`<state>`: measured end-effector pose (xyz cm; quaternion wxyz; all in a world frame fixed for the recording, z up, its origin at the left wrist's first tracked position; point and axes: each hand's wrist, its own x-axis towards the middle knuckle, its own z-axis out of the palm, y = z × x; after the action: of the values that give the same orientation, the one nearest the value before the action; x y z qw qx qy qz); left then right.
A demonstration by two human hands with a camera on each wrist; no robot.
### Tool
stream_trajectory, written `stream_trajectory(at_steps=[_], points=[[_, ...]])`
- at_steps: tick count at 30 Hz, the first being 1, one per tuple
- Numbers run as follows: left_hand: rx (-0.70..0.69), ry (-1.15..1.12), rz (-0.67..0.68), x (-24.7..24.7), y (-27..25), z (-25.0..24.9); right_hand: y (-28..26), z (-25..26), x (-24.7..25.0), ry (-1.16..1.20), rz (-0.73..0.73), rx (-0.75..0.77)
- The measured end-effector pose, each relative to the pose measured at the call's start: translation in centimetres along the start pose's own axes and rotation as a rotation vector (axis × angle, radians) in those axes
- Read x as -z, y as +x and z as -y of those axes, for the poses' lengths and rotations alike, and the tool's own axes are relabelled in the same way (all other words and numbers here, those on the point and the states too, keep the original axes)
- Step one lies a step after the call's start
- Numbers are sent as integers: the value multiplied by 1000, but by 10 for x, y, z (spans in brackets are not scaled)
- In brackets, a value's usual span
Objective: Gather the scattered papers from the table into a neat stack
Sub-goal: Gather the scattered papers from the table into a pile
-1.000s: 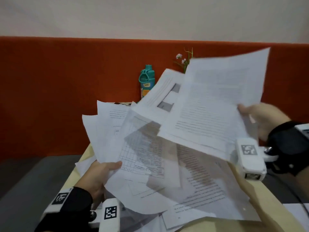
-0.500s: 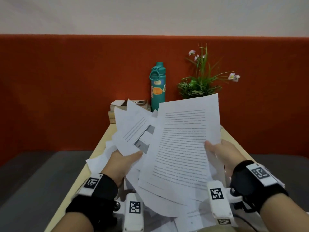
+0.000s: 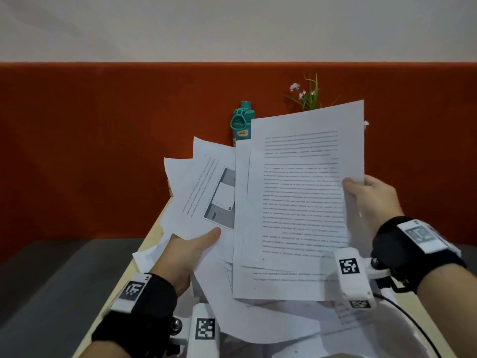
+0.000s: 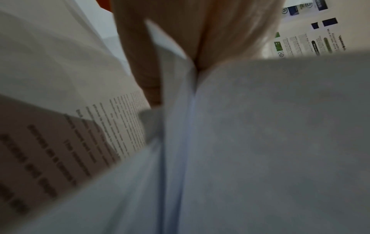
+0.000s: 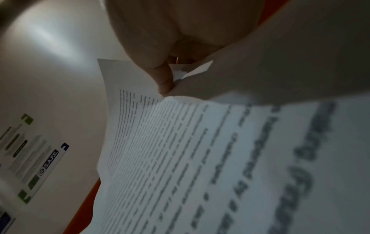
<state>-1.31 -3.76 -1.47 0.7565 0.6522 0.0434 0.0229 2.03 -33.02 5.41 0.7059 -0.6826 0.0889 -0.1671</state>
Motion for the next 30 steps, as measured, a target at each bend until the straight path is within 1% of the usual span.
stream_trajectory(at_steps=[4, 8, 10, 12, 15, 17, 20, 22, 23, 26, 27, 30], points=[[7, 45, 24, 1, -3, 3, 9, -7, -2, -73, 100, -30], [15, 91, 47, 6, -6, 6, 11, -14, -7, -96, 137, -49], [19, 85, 42, 8, -6, 7, 13, -17, -8, -92, 84, -30], [25, 87, 32, 11, -6, 7, 18, -17, -7, -56, -35, 12], [23, 119, 6, 19, -4, 6, 30, -2, 2, -135, -190, 147], [21, 135, -10, 22, 0, 5, 39, 23, 8, -186, -214, 239], [27, 150, 11, 23, 6, 2, 55, 61, 7, -196, -113, 336], [24, 163, 33, 20, 7, 1, 59, 72, -5, -274, -45, 358], [16, 166, 37, 19, 7, 1, 59, 70, -15, -357, -14, 362], [18, 160, 20, 14, 3, 0, 47, 38, -44, -684, 41, 323], [21, 166, 15, 13, 3, 2, 42, 23, -53, -752, 76, 301], [7, 261, -1, 12, -2, 6, 28, -17, -75, -806, 174, 232]])
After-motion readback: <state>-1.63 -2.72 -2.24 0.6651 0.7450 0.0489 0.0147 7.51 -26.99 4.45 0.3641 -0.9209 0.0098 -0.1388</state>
